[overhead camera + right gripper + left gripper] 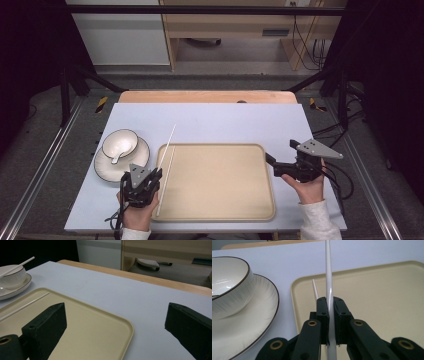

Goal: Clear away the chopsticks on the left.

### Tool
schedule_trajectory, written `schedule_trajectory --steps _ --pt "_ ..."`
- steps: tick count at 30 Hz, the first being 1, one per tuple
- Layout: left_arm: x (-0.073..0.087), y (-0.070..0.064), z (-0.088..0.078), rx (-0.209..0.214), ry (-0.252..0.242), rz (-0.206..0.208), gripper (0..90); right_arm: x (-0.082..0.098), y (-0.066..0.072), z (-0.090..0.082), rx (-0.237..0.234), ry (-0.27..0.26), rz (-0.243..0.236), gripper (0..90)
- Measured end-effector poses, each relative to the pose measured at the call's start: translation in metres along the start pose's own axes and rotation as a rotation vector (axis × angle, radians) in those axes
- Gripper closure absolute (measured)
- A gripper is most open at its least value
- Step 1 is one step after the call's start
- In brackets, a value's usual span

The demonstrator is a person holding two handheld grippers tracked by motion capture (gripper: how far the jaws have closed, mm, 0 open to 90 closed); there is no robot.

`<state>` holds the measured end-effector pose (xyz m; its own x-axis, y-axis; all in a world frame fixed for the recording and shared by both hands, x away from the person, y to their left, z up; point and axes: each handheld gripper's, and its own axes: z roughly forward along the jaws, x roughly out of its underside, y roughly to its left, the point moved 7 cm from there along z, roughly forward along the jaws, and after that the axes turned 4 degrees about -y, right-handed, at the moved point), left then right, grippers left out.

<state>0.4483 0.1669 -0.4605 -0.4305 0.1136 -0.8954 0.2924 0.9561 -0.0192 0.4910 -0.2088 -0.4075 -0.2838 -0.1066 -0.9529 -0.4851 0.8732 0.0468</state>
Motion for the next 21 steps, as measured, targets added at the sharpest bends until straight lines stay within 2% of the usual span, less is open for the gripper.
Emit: schedule_trajectory --steps 4,10,17,21 --pt "0.002 -0.007 0.003 -0.007 -0.022 -0.015 84.1 0.000 0.000 0.000 0.001 -0.005 -0.001 4.4" --pt "0.012 -0.015 0.009 -0.004 -0.024 -0.041 84.1 0.000 -0.001 0.000 0.002 -0.001 0.002 4.4" --pt "0.033 -0.024 0.020 -0.009 0.017 -0.045 84.1 0.001 0.000 0.002 0.001 0.006 -0.002 4.5" --pt "0.040 -0.025 0.024 -0.016 0.040 -0.039 84.1 0.002 0.001 0.003 -0.002 0.009 -0.006 4.5"
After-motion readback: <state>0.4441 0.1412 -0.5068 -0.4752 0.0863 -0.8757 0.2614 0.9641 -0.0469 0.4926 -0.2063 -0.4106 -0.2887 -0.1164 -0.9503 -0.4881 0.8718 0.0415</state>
